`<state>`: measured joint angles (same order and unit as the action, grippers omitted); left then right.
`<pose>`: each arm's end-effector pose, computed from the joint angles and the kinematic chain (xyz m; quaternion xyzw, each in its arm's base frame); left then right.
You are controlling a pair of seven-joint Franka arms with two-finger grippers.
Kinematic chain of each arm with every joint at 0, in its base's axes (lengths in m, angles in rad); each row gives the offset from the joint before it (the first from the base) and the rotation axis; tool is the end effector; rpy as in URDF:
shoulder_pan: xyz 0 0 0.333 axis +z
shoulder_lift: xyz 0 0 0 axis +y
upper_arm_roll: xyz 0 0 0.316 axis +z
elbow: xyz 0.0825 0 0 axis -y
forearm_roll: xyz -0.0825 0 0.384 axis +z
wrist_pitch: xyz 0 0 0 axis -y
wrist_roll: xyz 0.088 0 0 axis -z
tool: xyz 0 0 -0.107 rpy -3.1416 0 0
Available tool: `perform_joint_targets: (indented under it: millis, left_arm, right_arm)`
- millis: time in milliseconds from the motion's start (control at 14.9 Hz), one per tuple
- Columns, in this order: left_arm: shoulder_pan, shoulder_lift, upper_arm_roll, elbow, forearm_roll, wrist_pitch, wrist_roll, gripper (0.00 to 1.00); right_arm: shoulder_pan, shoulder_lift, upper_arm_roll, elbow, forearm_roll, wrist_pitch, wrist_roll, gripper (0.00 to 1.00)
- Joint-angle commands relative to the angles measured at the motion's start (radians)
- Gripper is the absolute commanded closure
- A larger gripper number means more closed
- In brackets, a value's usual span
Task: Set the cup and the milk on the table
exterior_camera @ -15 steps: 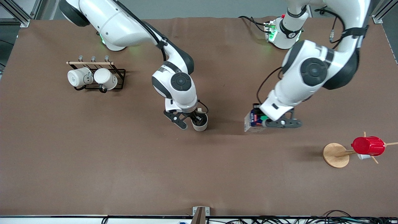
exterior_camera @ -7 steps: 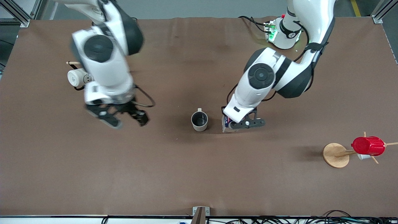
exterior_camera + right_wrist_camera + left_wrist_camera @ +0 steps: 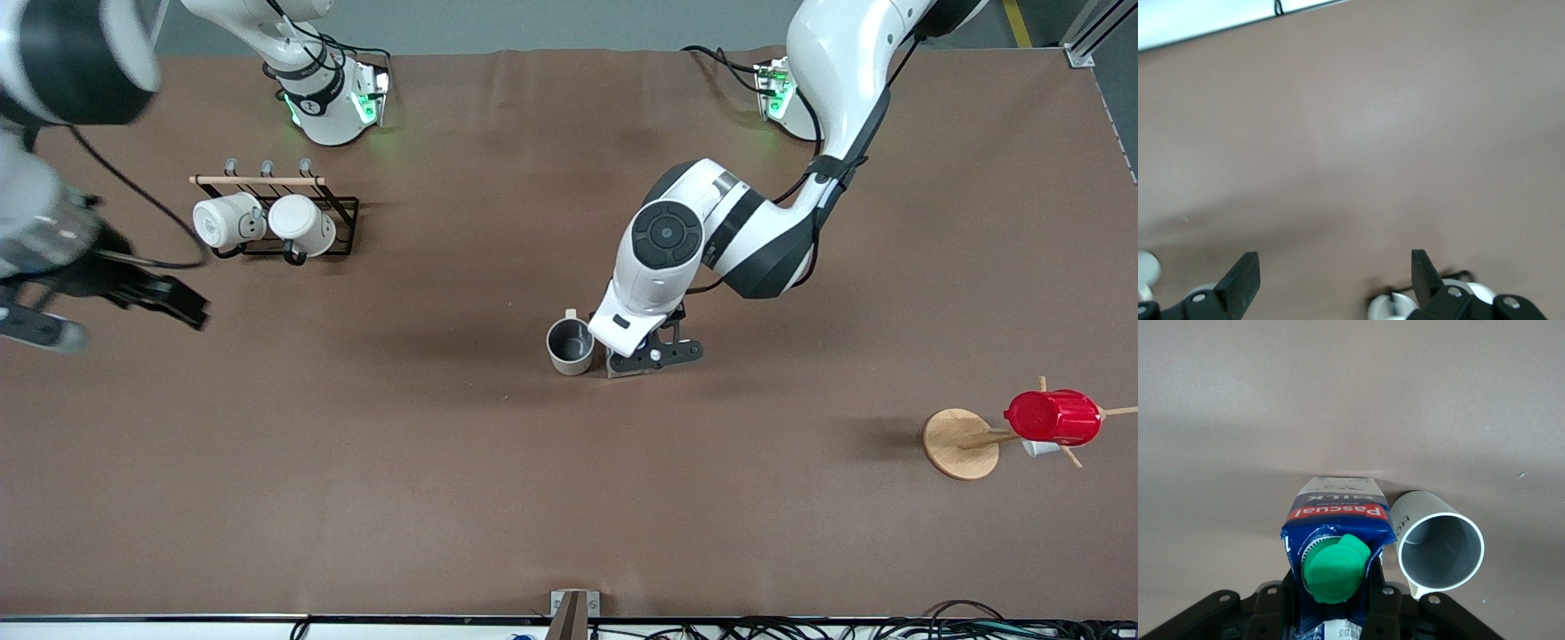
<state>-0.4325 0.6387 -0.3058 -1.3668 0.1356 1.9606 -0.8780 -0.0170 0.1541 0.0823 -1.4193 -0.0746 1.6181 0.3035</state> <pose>0.5682 -0.4435 0.3546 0.9970 0.0712 -0.0257 0.0136 0.6063 0.0279 0.6116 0.9922 -0.1184 0.0279 0.0263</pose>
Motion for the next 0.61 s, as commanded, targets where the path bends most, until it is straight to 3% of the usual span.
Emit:
perform_joint_targets:
  millis: [0,134,202,269,336,471,538]
  left_arm:
    - [-0.028,0.022,0.010,0.041,0.021,-0.011,-0.021,0.59]
    - [-0.029,0.024,0.010,0.040,0.019,-0.011,-0.021,0.59]
    - [-0.031,0.024,0.010,0.040,0.021,-0.011,-0.019,0.50]
    - [-0.031,0.022,0.010,0.040,0.021,-0.011,-0.015,0.14]
    - [-0.025,0.018,0.010,0.040,0.021,-0.011,-0.010,0.00]
    - [-0.020,0.000,0.011,0.040,0.025,-0.026,-0.007,0.00]
    - [-0.015,-0.026,0.011,0.040,0.051,-0.040,-0.003,0.00]
  right_arm:
    - [0.008,-0.077,-0.099,-0.053,0.042,-0.050,-0.173,0.00]
    - [0.005,-0.084,-0.151,-0.053,0.045,-0.076,-0.240,0.00]
    - [0.002,-0.091,-0.170,-0.053,0.067,-0.095,-0.259,0.00]
    - [0.002,-0.105,-0.179,-0.056,0.084,-0.109,-0.262,0.00]
    - [-0.007,-0.107,-0.177,-0.064,0.090,-0.112,-0.264,0.00]
    - [-0.043,-0.105,-0.158,-0.070,0.104,-0.124,-0.267,0.00]
    - [-0.069,-0.110,-0.107,-0.069,0.111,-0.144,-0.271,0.00]
